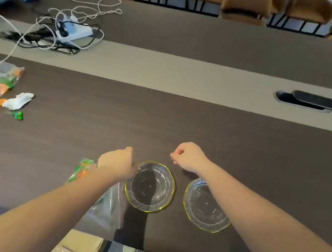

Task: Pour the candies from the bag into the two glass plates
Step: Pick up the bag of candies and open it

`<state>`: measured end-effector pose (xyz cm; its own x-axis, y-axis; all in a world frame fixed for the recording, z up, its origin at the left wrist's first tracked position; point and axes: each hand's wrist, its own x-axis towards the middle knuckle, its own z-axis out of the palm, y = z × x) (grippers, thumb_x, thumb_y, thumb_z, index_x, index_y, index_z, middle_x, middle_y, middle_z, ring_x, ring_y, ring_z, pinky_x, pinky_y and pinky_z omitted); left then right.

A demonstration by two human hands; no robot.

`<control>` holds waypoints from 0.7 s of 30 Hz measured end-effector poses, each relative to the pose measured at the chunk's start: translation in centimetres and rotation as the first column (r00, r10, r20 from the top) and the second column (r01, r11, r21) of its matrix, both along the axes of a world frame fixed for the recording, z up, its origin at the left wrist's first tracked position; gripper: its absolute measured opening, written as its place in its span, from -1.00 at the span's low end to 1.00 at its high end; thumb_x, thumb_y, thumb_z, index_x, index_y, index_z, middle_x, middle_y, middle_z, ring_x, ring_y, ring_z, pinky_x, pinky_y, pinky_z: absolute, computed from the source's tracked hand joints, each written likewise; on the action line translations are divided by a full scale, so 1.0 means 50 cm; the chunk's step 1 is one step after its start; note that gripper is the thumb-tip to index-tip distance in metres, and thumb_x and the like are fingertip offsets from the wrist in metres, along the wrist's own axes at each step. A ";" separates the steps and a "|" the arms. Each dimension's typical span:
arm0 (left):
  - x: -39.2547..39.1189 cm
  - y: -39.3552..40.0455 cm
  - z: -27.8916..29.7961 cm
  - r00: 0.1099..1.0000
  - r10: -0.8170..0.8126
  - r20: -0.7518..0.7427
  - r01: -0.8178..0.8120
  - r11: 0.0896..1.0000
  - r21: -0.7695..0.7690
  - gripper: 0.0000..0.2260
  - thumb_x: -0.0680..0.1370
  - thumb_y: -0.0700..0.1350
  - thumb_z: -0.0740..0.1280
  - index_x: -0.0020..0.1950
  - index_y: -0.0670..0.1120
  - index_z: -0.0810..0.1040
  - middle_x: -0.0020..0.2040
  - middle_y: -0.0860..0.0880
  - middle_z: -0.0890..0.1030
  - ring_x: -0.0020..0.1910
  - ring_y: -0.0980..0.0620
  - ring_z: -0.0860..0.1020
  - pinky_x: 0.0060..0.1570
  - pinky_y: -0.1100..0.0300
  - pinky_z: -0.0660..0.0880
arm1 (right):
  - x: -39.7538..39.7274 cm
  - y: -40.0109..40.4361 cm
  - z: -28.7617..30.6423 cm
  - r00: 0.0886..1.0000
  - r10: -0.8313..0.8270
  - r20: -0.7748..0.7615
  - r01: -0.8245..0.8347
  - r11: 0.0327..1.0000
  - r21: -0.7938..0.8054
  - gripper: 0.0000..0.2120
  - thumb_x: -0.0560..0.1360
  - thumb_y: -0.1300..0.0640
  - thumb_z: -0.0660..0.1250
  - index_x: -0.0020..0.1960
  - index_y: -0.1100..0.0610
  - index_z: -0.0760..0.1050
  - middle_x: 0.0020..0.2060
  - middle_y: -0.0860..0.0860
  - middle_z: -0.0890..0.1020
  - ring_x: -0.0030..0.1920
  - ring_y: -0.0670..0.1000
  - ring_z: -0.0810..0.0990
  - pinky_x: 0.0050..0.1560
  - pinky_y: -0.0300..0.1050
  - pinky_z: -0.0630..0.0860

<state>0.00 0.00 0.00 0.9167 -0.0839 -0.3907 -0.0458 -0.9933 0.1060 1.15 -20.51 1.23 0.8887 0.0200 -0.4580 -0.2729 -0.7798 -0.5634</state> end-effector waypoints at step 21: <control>-0.089 0.094 -0.089 0.851 0.469 0.237 -0.425 0.880 -0.213 -0.46 0.36 0.01 0.45 0.24 -0.16 0.37 0.13 -0.22 0.53 0.12 -0.29 0.49 0.06 -0.11 0.45 | -0.095 0.111 -0.112 0.965 0.053 -0.257 -0.023 0.993 0.119 -0.78 0.52 0.11 0.27 -0.28 0.11 0.52 -0.28 0.03 0.65 -0.21 0.00 0.55 0.06 -0.03 0.55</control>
